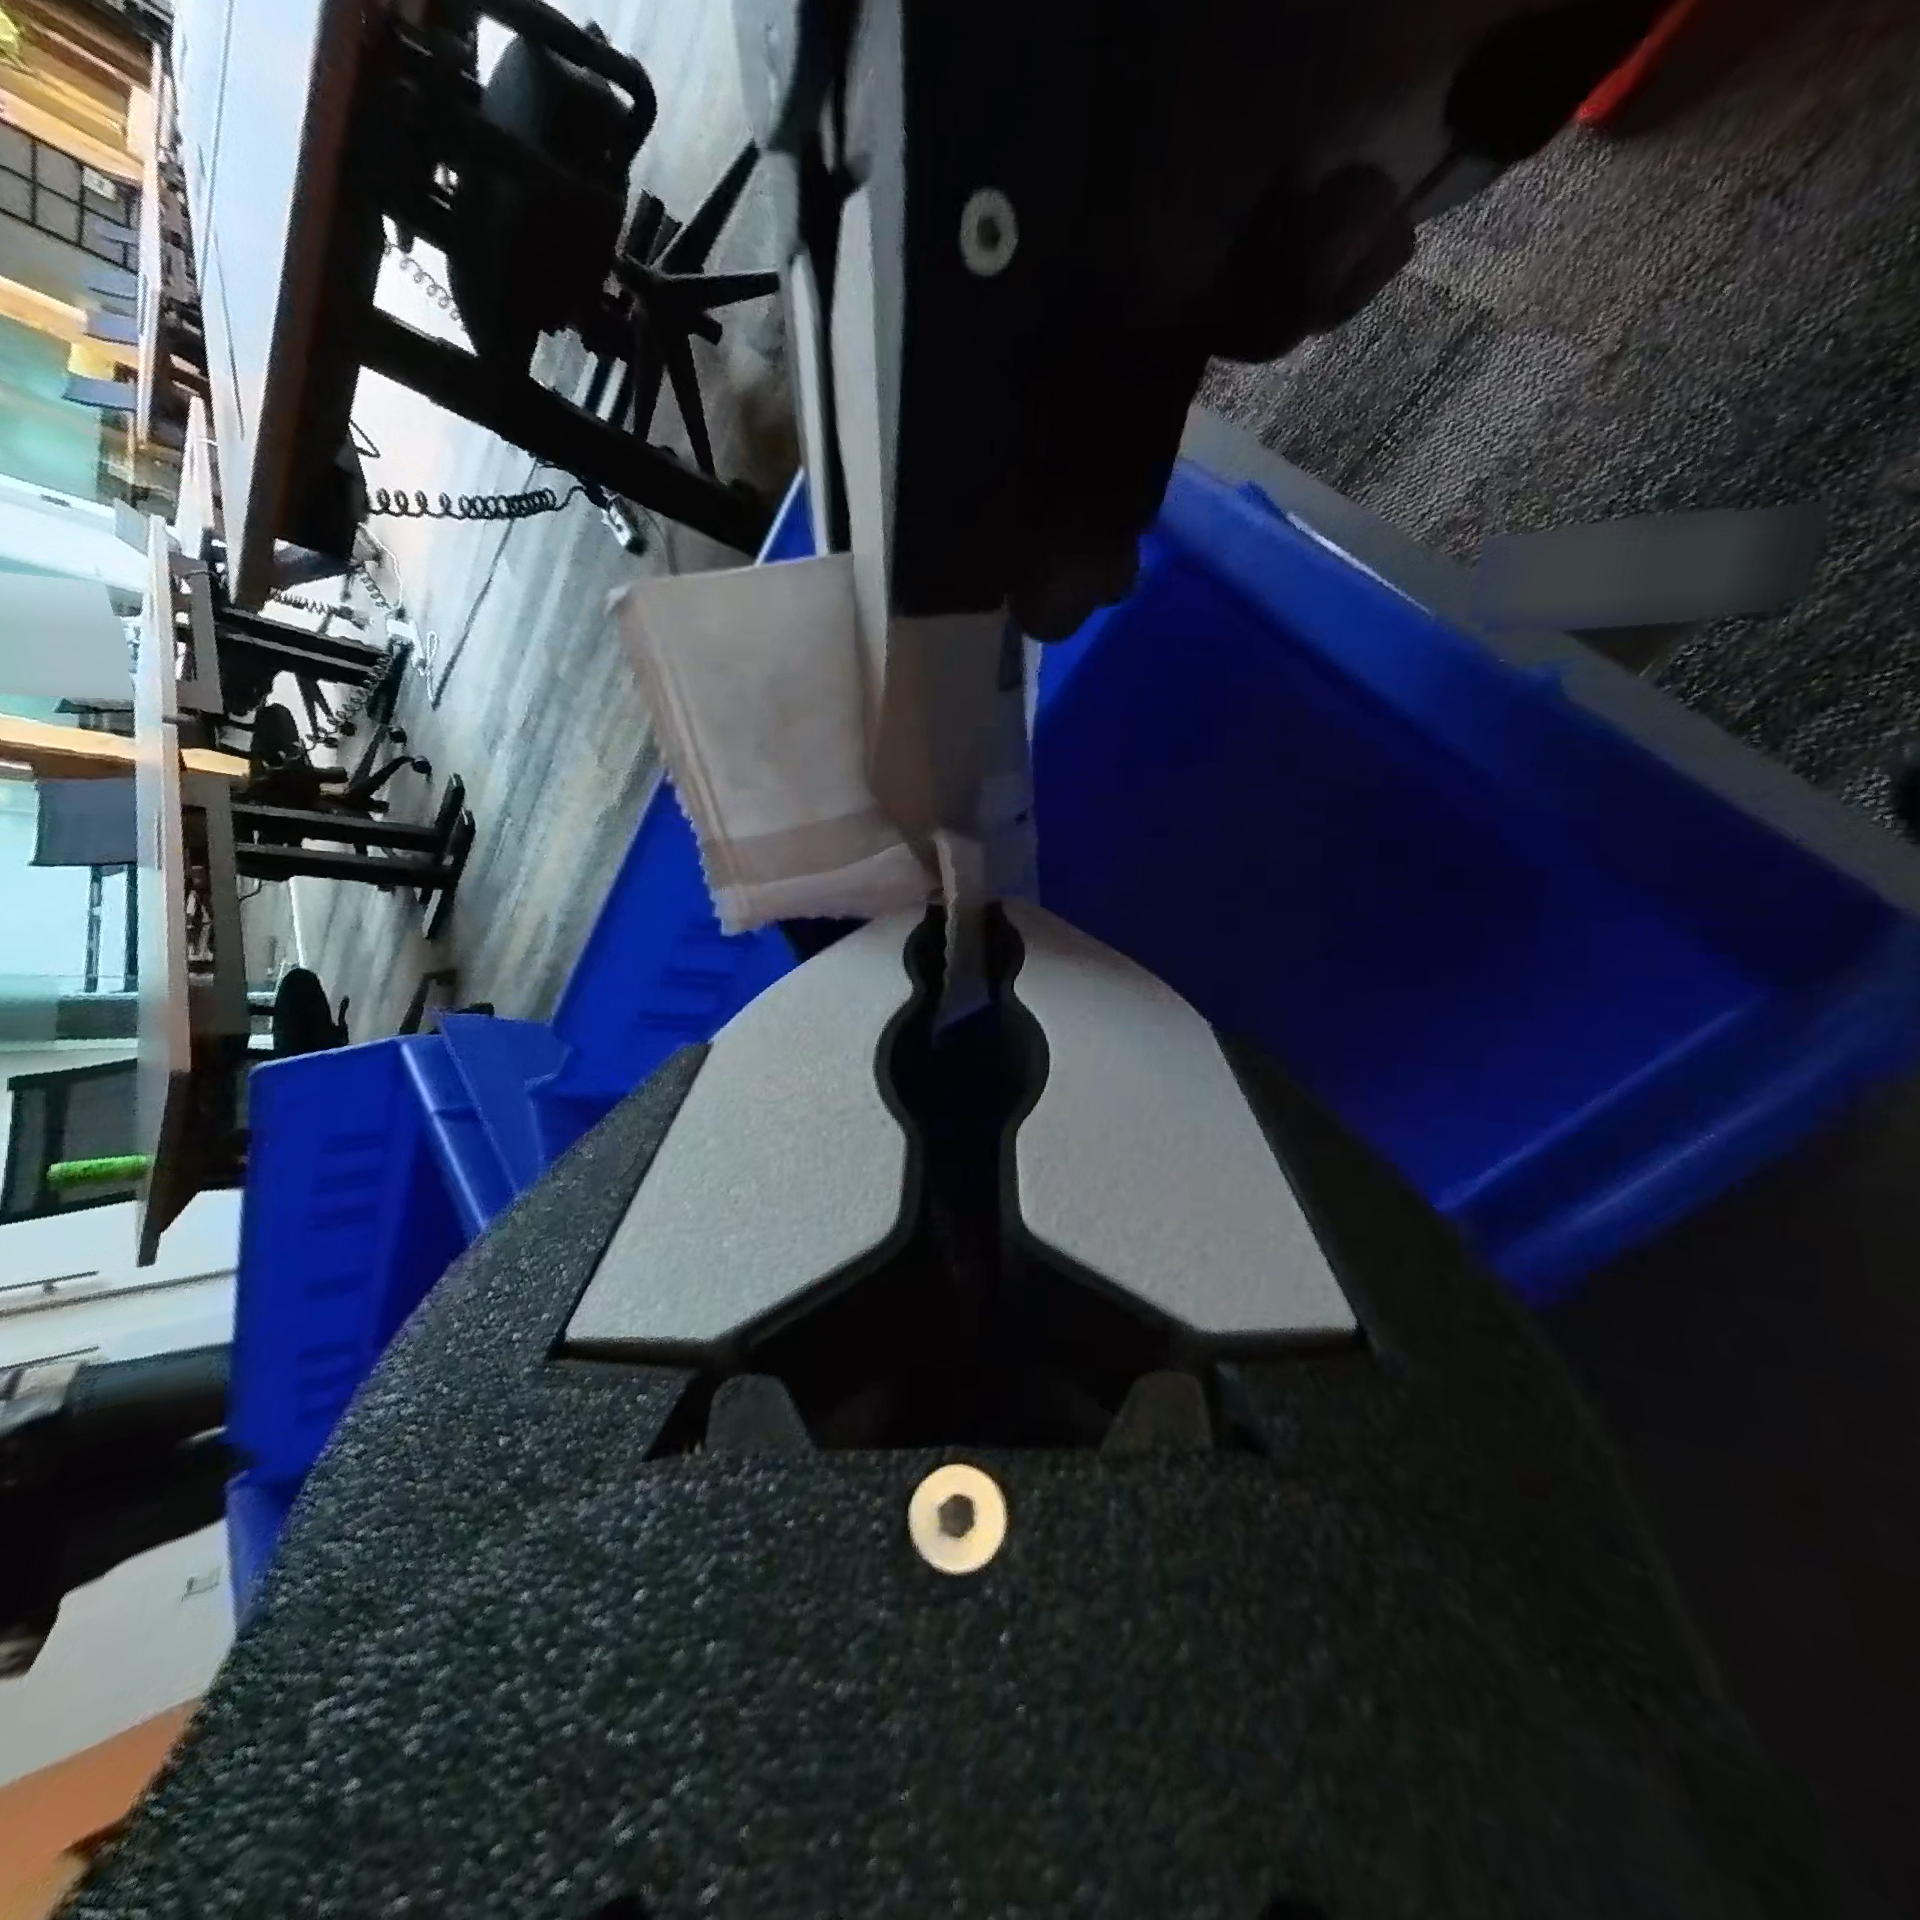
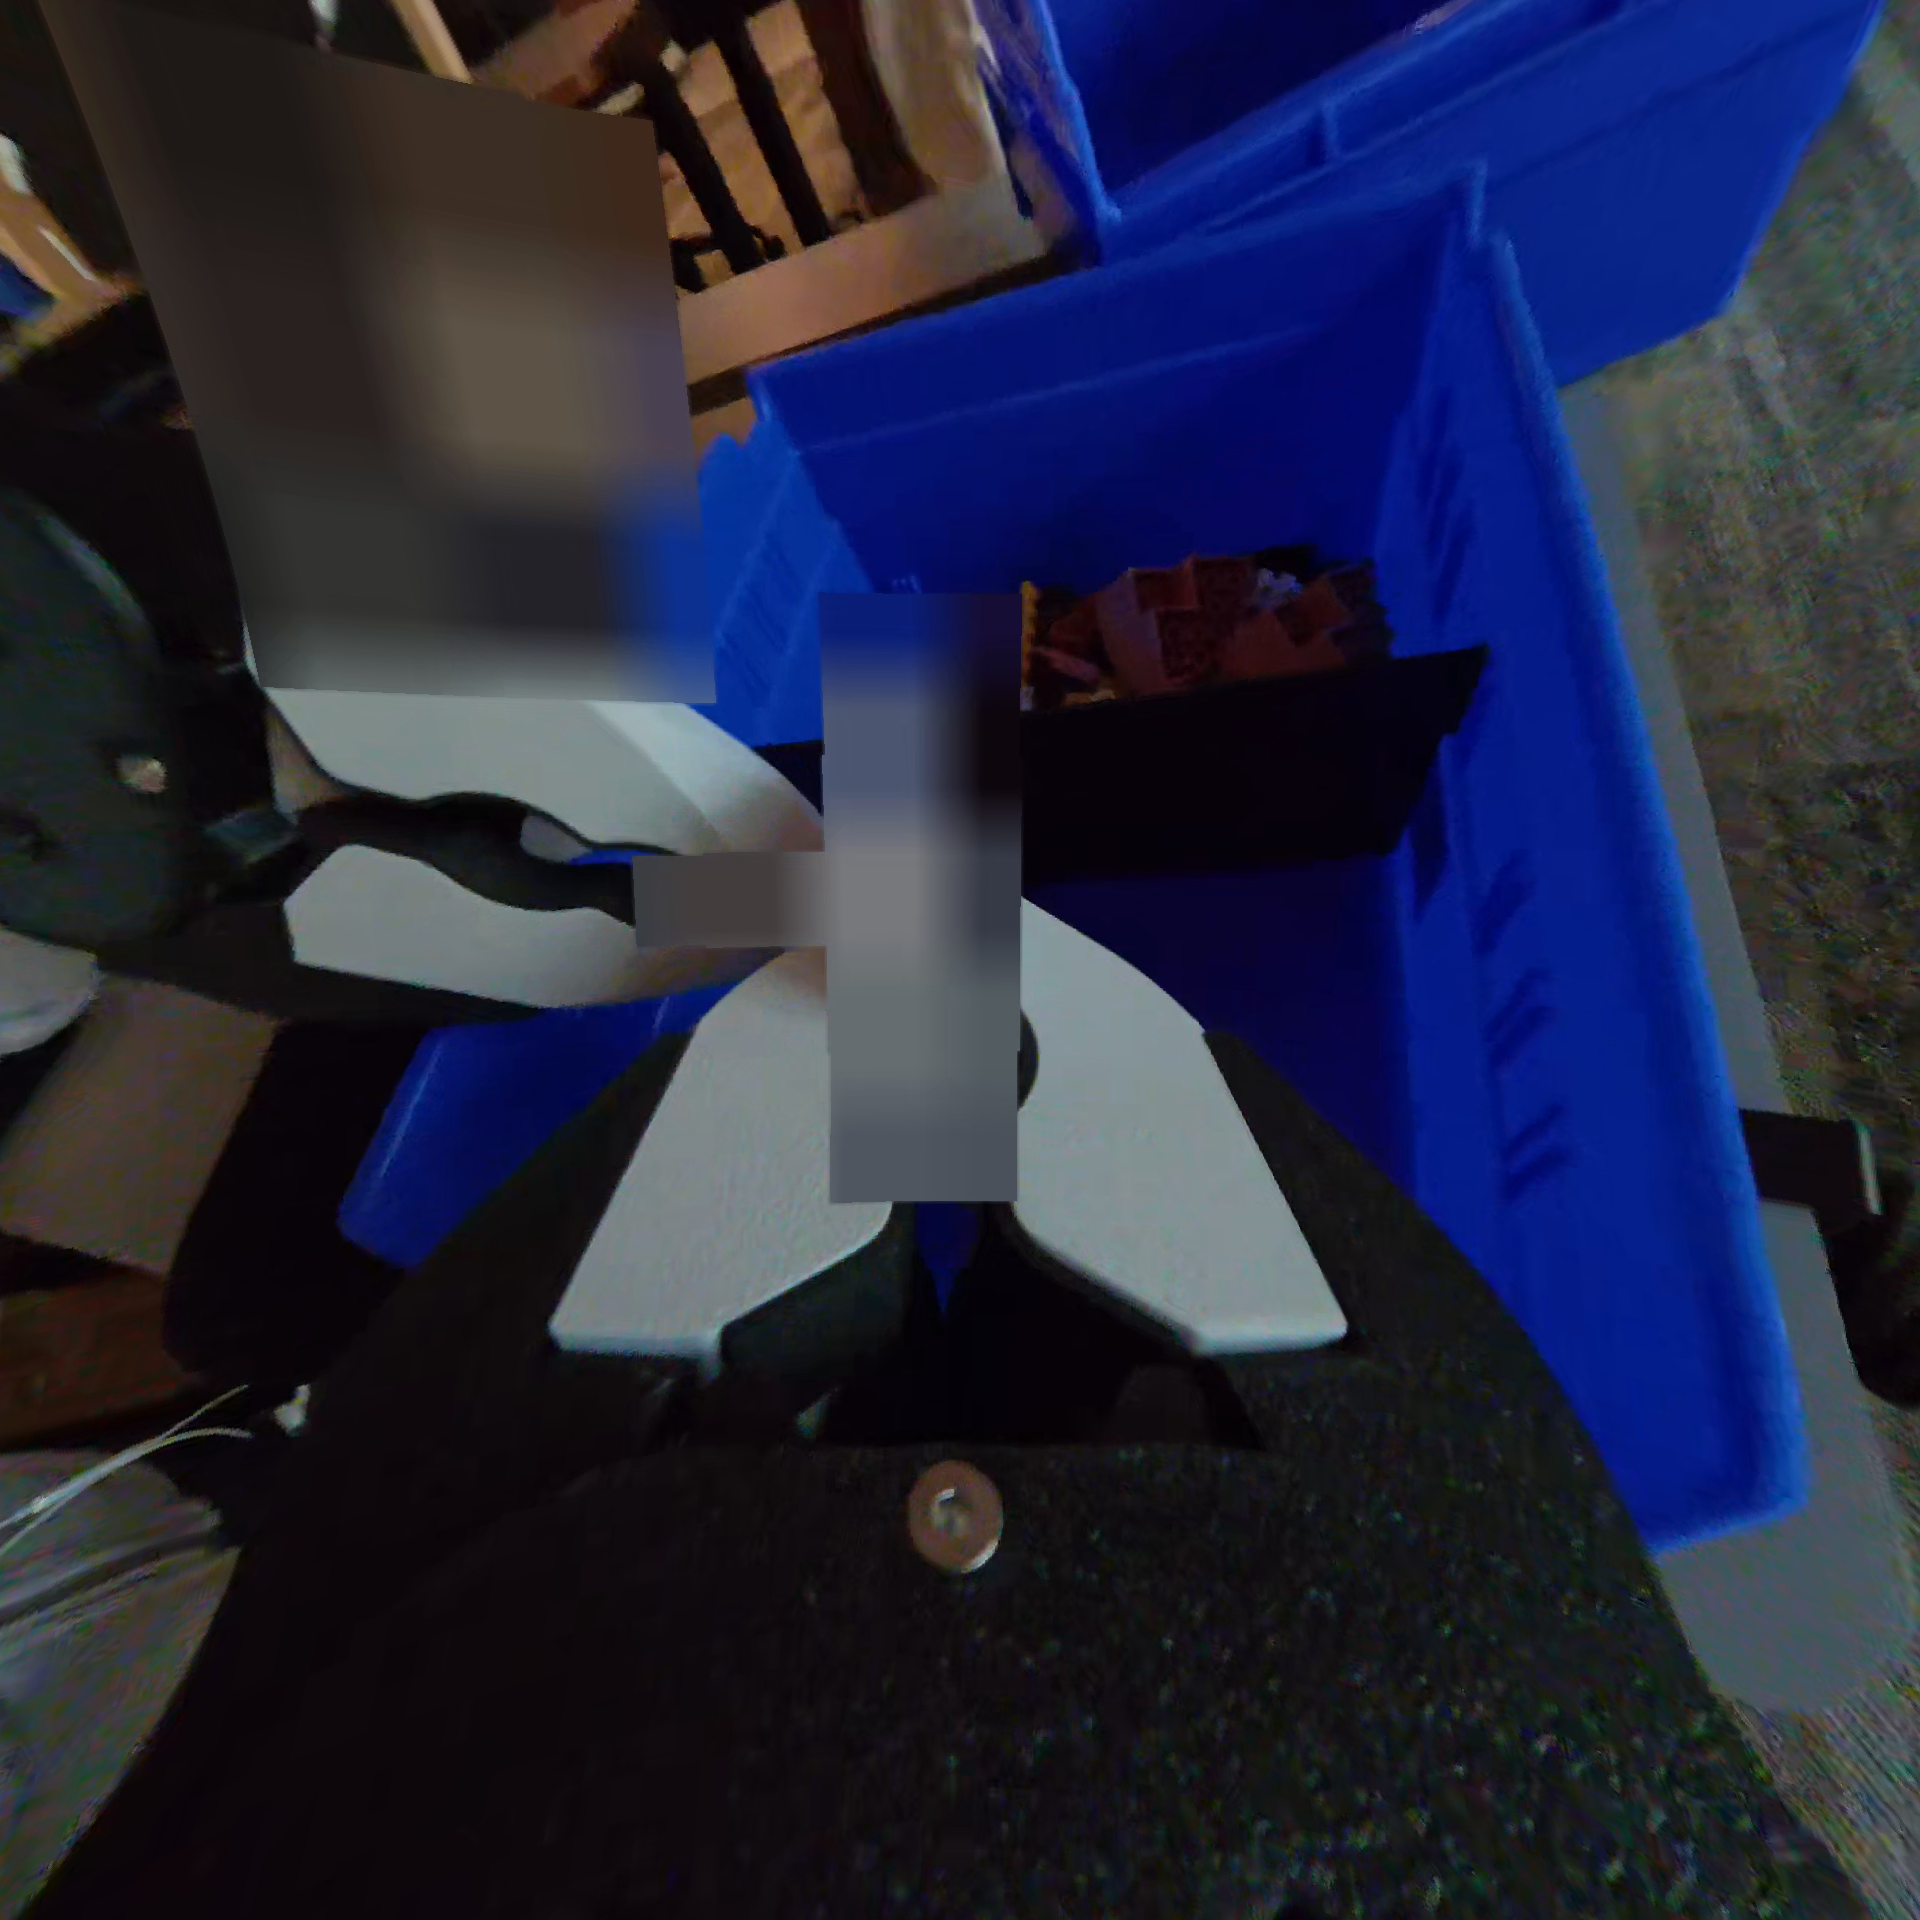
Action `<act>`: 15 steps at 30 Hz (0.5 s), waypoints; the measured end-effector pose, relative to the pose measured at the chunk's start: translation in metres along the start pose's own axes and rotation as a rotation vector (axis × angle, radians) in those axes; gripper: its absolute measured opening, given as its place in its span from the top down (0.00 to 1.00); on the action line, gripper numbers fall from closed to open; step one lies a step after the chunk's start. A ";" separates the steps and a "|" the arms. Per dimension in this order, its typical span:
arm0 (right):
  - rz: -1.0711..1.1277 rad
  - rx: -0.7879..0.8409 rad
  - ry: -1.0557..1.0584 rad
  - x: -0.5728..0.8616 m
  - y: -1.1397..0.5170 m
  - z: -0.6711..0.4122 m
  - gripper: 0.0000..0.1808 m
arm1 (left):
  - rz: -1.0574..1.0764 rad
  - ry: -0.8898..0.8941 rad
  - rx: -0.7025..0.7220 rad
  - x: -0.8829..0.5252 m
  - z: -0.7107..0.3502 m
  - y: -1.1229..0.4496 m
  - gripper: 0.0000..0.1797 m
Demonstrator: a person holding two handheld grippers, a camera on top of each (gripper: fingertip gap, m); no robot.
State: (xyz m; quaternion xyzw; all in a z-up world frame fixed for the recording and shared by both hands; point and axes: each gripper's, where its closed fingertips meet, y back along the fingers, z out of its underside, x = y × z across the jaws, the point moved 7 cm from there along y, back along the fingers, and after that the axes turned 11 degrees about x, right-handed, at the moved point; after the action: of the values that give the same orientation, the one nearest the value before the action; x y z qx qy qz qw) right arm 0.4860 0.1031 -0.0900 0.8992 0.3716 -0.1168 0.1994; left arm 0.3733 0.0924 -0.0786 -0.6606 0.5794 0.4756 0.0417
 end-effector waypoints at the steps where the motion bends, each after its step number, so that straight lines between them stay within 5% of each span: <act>1: 0.038 -0.015 0.018 -0.002 -0.001 0.000 0.96 | -0.006 -0.015 -0.012 0.004 0.001 -0.001 0.97; 15: 0.406 -0.441 0.211 -0.002 -0.051 0.001 0.96 | 0.163 0.000 -0.155 0.017 0.013 -0.016 1.00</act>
State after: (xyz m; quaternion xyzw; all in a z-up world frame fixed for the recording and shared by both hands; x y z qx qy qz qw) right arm 0.4479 0.1343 -0.1044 0.8972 0.2197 0.1026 0.3692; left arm 0.3770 0.0934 -0.1049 -0.6125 0.5926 0.5209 -0.0485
